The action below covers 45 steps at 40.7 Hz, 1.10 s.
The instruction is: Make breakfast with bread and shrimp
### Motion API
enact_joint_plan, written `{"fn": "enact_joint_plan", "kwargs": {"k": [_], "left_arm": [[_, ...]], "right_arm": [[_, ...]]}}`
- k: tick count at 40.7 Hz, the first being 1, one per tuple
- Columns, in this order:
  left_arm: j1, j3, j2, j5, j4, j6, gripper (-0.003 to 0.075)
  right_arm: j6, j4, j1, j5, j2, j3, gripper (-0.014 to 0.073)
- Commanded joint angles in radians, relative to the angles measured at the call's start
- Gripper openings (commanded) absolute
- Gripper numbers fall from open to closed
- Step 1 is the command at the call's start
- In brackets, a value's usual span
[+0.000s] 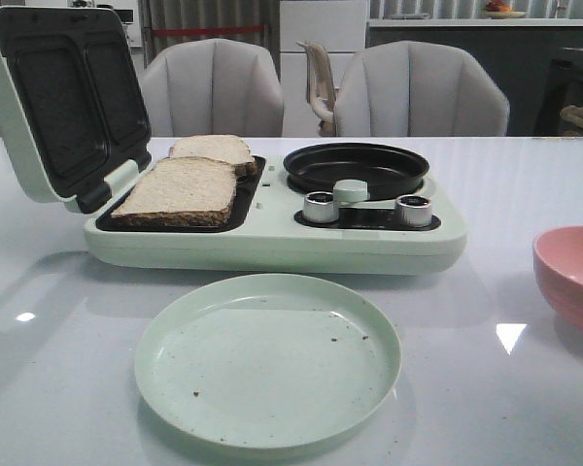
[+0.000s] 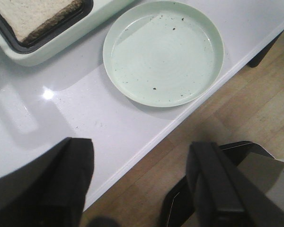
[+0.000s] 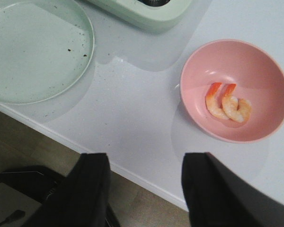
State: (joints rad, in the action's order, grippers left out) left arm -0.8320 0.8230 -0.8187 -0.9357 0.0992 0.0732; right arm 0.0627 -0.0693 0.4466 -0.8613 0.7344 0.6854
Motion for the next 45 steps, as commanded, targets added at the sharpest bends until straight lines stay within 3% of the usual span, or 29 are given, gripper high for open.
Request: {"fn": "enact_joint_plan", "kwargs": {"k": [1,9,17,22,25,29,37,45], "left_arm": [[-0.006,0.031,0.002,0.051,0.010,0.002,0.0372],[-0.006,0.033,-0.005,0.039,0.079,0.042,0.0092],[0.040,0.070,-0.109,-0.062,0.301,0.179,0.0101],[0.190,0.145,-0.234,-0.187,0.377,0.187,0.0104],[0.308,0.193,-0.302,-0.187,0.374,0.156,0.0104],[0.496,0.260,-0.377,-0.141,0.302,0.080,0.0105],[0.853,0.440,-0.552,-0.063,-0.141,-0.220,0.0105],[1.021,0.621,-0.717,-0.048,-0.437,-0.326,0.0105]], "right_arm": [[0.001,-0.015,-0.003,0.043,-0.030,0.023,0.0463],[0.001,-0.015,-0.003,0.043,-0.033,0.023,0.0463],[0.001,-0.015,-0.003,0.043,-0.033,0.023,0.0463],[0.001,-0.015,-0.003,0.043,-0.033,0.023,0.0463],[0.001,-0.015,-0.003,0.043,-0.033,0.023,0.0463],[0.001,-0.015,-0.003,0.043,-0.033,0.023,0.0463],[0.001,-0.015,-0.003,0.043,-0.033,0.023,0.0463],[0.001,-0.015,-0.003,0.043,-0.033,0.023,0.0463]]}}
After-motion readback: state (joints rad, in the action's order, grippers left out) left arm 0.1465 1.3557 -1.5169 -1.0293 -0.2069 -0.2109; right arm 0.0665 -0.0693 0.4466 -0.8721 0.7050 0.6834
